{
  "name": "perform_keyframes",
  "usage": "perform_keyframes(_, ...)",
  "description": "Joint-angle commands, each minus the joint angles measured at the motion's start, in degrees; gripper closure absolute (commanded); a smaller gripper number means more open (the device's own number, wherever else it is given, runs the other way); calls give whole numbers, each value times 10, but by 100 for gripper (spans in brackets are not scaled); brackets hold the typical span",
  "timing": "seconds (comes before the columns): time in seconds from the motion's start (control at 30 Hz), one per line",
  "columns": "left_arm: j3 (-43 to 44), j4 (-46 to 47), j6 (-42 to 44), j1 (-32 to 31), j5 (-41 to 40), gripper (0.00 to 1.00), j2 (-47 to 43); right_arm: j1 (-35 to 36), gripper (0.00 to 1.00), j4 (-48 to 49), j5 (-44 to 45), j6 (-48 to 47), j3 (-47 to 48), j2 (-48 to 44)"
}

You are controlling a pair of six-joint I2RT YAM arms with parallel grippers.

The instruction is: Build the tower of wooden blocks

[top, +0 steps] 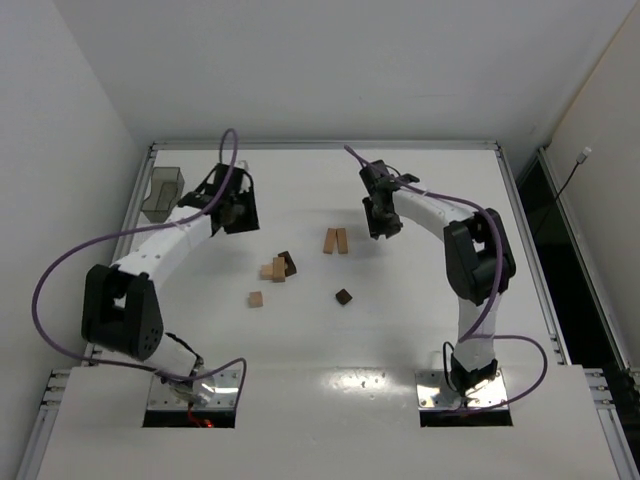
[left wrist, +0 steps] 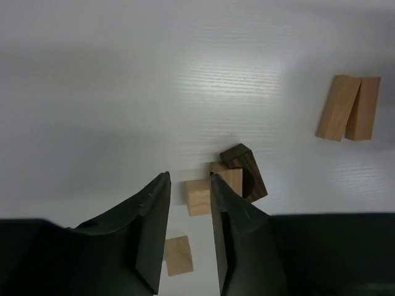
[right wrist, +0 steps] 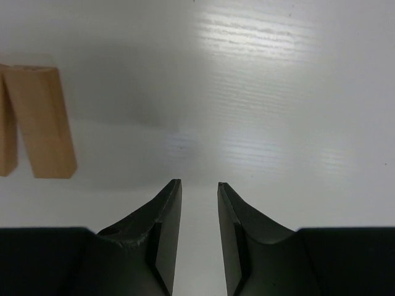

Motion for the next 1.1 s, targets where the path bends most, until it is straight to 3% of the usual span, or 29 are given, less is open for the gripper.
perform_keyframes(0.0,51,16,14,-38,-18,73,57,3,73,19,11,-13,-19,-37)
perform_keyframes(0.1,94,16,14,-85,-46,88,119,-2,73,19,11,-13,-34,-48)
perform_keyframes(0.37,180,-12,-24,-190,-94,98,247,-22,66,24,32,-18,-65,-84)
perform_keyframes(0.5,197,-19,-37,-209,-99,98,282,-42,65,24,32,-18,-81,-105)
perform_keyframes(0.67,208,-19,-48,-215,-99,89,313,-65,65,24,20,-13,-100,-115)
perform_keyframes(1.07,262,-24,-53,-225,-84,81,375,-100,65,19,-3,-8,-100,-115)
